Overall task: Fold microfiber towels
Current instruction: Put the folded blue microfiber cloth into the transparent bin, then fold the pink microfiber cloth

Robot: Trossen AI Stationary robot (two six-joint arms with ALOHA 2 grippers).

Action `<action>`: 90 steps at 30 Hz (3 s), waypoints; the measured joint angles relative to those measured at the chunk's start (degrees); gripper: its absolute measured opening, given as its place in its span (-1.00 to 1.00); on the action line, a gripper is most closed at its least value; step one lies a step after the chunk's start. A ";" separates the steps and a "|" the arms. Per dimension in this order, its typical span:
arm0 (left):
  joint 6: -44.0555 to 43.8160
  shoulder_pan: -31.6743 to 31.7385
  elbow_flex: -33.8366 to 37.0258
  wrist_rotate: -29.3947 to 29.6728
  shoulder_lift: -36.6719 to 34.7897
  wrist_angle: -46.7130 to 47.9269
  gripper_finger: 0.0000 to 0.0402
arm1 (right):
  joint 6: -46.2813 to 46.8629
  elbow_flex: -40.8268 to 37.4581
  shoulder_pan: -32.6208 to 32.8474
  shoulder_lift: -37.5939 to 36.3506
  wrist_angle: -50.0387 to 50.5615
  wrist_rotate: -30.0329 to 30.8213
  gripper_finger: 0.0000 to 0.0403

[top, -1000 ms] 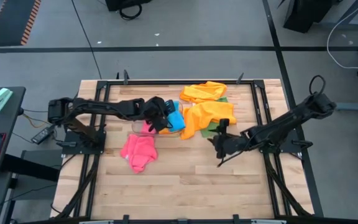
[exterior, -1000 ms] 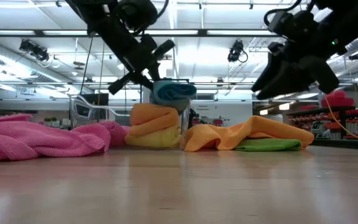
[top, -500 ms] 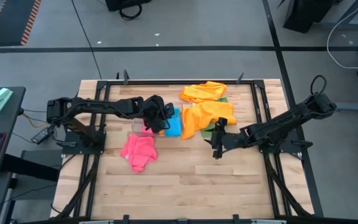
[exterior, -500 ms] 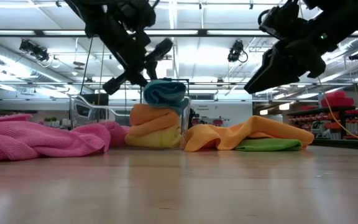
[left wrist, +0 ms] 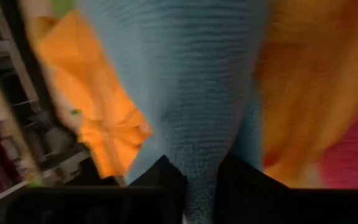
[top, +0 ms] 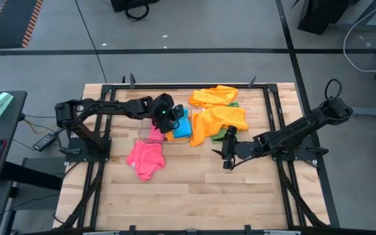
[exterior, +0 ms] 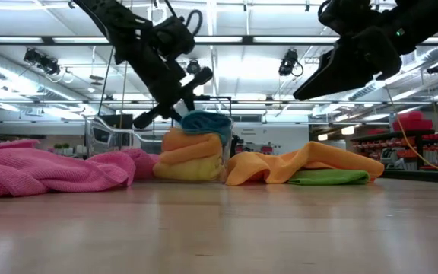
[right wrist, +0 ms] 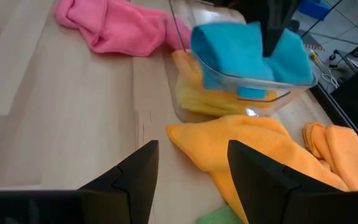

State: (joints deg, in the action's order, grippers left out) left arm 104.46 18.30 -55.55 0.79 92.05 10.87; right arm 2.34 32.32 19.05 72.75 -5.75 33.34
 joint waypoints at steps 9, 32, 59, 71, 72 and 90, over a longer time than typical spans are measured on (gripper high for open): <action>-3.61 -0.50 0.07 0.40 0.90 -0.87 -0.23 | -0.07 -0.01 -0.15 0.02 0.18 0.00 0.00; -42.91 -6.26 0.00 16.01 -16.37 0.86 0.06 | 4.40 -0.02 -0.10 0.02 1.95 -0.49 0.00; -127.41 -44.54 0.05 17.80 -12.26 8.72 -0.60 | 16.11 -0.02 3.39 7.92 -18.14 -13.31 0.00; -176.35 -55.06 0.03 18.11 -10.91 42.70 -0.51 | 13.54 -0.02 5.90 7.72 -24.01 -12.63 0.00; -178.78 -55.64 0.05 18.06 -10.46 44.64 -0.46 | 13.48 -0.02 5.90 7.72 -24.05 -12.63 0.00; -187.37 -54.78 0.02 19.04 2.69 47.65 -0.14 | 14.05 -0.02 9.88 7.69 -24.18 -11.63 0.00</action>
State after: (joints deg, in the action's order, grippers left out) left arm -82.91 -36.48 -55.53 19.83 94.74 58.52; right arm 16.38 32.29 28.93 80.44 -29.93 21.71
